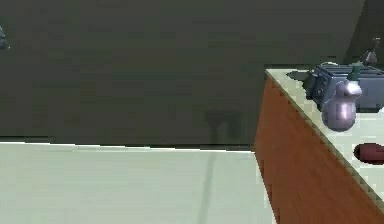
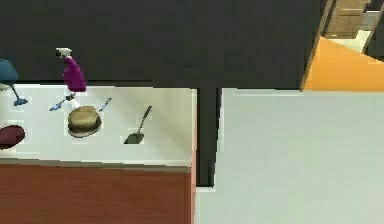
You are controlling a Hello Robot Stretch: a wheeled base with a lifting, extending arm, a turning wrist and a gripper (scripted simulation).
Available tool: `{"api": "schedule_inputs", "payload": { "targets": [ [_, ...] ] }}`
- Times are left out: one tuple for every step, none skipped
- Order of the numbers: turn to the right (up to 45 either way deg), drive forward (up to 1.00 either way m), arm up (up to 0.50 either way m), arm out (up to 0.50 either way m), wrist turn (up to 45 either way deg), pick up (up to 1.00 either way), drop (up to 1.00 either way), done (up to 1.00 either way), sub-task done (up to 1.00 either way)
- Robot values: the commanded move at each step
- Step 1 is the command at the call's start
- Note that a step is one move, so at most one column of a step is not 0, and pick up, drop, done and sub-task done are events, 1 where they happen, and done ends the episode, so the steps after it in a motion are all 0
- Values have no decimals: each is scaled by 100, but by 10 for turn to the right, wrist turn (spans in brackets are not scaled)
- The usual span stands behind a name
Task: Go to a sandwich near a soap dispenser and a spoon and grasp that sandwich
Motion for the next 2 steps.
{"api": "schedule_inputs", "payload": {
  "targets": [
    [450, 0, 0, 0, 0, 0, 0, 0, 0],
    [-360, 0, 0, 0, 0, 0, 0, 0, 0]
  ]
}}
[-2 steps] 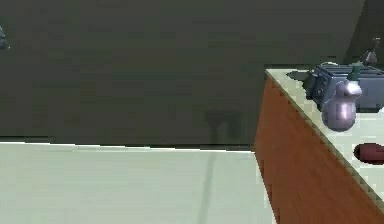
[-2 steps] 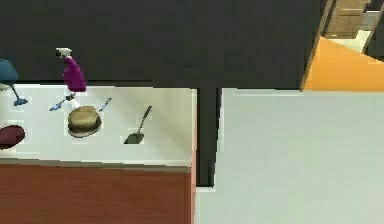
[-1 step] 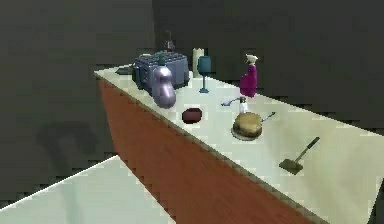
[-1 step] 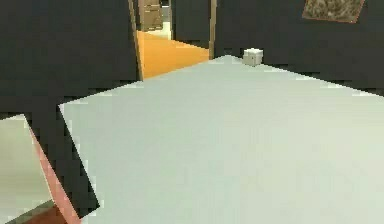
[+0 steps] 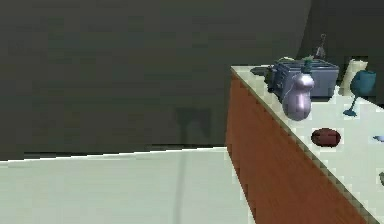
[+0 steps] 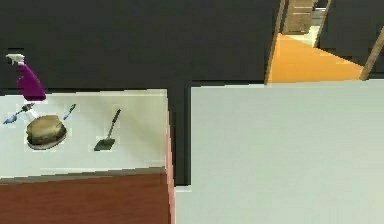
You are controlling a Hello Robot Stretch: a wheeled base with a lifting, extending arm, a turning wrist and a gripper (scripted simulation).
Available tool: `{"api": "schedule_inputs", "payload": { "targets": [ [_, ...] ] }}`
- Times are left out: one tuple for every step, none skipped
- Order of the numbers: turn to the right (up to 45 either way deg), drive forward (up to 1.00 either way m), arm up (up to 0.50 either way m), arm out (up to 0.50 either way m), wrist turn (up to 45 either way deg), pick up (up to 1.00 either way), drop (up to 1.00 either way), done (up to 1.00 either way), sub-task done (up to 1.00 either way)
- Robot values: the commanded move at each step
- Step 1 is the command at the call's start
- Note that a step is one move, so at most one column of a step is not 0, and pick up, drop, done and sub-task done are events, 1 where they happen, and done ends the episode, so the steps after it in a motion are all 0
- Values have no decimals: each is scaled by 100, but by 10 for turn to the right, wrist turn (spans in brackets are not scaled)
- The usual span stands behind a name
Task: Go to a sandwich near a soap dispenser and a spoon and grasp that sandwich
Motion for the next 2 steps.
{"api": "schedule_inputs", "payload": {
  "targets": [
    [0, 15, 0, 0, 0, 0, 0, 0, 0],
    [-240, 0, 0, 0, 0, 0, 0, 0, 0]
  ]
}}
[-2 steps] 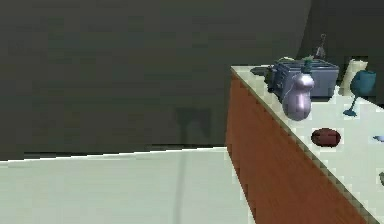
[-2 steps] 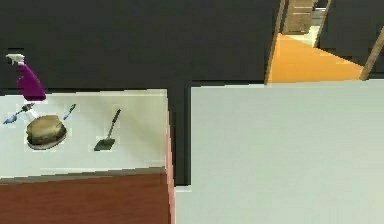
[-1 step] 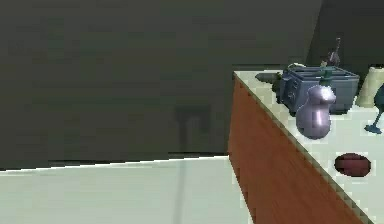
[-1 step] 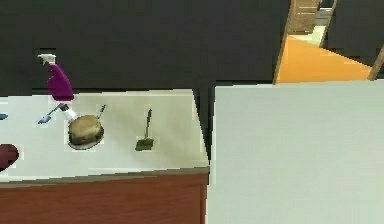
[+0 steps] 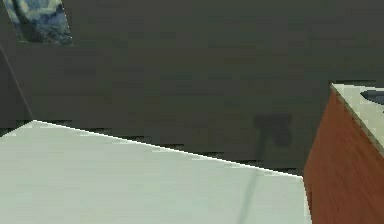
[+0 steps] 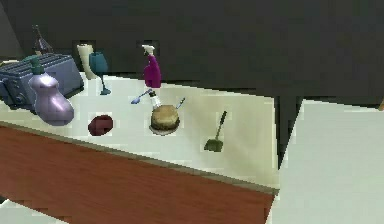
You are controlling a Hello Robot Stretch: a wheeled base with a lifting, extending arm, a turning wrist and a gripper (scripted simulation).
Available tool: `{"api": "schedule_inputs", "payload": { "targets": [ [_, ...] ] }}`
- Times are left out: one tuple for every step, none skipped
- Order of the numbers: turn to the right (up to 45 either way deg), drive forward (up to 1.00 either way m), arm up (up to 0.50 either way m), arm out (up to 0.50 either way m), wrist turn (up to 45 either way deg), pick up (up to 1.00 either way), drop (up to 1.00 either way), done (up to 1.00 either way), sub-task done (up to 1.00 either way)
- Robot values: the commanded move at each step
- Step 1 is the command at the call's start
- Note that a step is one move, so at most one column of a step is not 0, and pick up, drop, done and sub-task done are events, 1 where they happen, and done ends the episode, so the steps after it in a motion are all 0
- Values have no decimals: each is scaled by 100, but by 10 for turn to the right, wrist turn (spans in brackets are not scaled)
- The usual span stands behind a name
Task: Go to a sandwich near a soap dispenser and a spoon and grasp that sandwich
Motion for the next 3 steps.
{"api": "schedule_inputs", "payload": {
  "targets": [
    [0, 0, 50, 0, 0, 0, 0, 0, 0],
    [0, 0, 38, 0, 0, 0, 0, 0, 0],
    [0, 0, 0, 36, 0, 0, 0, 0, 0]
  ]
}}
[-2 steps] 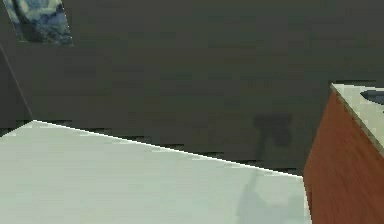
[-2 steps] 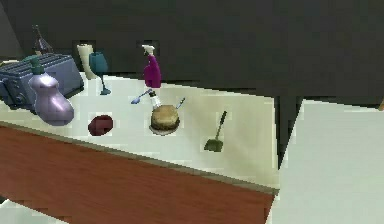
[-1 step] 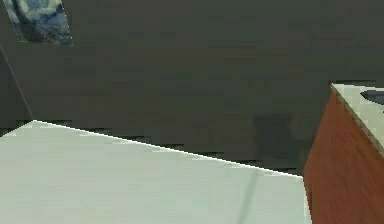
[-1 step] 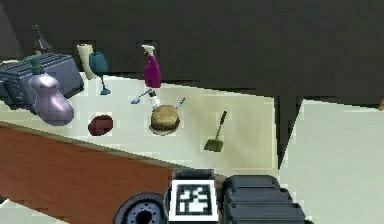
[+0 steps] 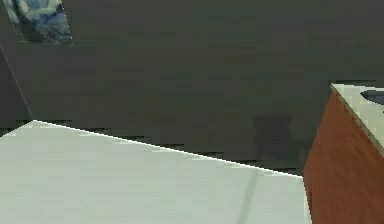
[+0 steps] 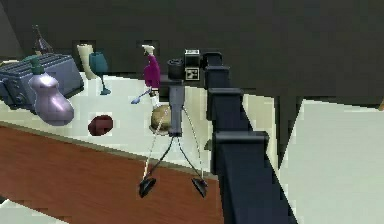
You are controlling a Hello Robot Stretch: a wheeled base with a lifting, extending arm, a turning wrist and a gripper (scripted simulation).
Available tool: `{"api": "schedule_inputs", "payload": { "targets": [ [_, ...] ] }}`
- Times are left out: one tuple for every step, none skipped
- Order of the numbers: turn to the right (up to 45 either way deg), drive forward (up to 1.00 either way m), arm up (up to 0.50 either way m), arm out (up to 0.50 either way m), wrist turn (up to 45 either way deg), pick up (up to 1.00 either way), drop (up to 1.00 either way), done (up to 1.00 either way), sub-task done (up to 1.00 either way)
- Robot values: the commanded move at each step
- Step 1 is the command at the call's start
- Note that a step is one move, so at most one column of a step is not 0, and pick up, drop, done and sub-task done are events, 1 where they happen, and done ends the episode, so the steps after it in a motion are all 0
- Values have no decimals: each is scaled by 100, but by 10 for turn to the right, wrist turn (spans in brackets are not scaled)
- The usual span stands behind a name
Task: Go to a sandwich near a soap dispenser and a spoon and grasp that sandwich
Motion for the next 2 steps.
{"api": "schedule_inputs", "payload": {
  "targets": [
    [0, 0, 0, 0, 450, 0, 0, 0, 0],
    [0, 0, 0, 0, 450, 0, 0, 0, 0]
  ]
}}
